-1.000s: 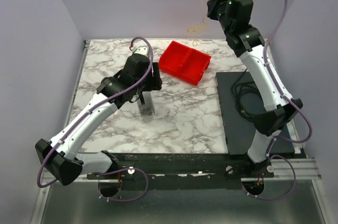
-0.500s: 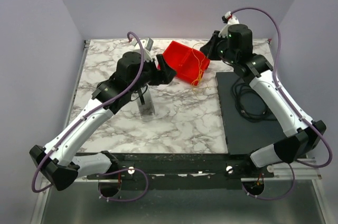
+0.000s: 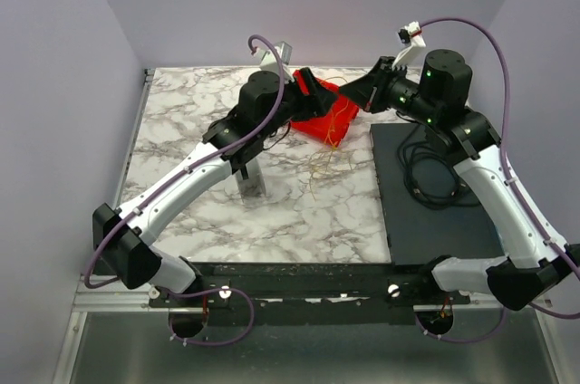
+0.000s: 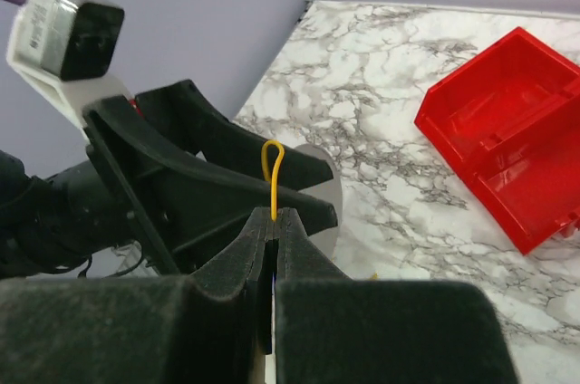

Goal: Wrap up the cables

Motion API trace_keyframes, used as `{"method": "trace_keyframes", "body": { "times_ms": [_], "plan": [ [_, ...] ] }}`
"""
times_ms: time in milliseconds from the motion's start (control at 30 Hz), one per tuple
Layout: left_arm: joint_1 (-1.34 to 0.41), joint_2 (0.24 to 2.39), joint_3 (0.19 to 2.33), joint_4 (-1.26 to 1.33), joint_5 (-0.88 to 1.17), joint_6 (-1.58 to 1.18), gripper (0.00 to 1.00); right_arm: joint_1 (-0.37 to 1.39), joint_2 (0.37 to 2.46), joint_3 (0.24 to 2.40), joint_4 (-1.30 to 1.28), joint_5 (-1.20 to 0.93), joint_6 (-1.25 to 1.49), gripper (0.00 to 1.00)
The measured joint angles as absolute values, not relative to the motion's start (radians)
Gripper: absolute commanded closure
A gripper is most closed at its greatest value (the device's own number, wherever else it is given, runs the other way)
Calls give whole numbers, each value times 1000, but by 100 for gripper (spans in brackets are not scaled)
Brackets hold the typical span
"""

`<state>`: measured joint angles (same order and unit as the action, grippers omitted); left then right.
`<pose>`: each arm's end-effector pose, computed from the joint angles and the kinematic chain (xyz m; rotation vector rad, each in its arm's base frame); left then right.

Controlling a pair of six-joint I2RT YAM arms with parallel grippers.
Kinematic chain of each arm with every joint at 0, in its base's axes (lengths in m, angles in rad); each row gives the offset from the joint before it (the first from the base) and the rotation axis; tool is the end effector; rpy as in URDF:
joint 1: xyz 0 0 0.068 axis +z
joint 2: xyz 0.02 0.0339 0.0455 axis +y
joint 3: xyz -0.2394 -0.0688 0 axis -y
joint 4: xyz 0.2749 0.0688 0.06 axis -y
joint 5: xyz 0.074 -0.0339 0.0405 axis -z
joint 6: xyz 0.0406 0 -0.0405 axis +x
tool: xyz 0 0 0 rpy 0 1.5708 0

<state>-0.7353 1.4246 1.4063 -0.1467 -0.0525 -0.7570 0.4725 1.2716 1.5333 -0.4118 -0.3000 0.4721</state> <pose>0.2788 -0.2493 0.3865 -0.0614 1.8536 -1.0306 0.2714 0.1522 0.4545 -0.2337 1.7952 0.9441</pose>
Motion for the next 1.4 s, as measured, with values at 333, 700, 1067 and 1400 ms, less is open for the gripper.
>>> {"method": "trace_keyframes", "body": {
  "times_ms": [333, 700, 1067, 1400],
  "plan": [
    [-743, 1464, 1502, -81, -102, -771, 65, 472, 1273, 1533, -414, -331, 474, 99],
    [-748, 1464, 1579, -167, -364, -635, 100, 481, 1249, 1567, -522, 70, 469, 99],
    [-757, 1425, 1710, -194, -205, -488, 100, 484, 1256, 1429, -393, 207, 487, 99],
    [-768, 1403, 1711, -239, -136, -456, 86, 483, 1264, 1405, -305, 168, 504, 99]
  ]
}}
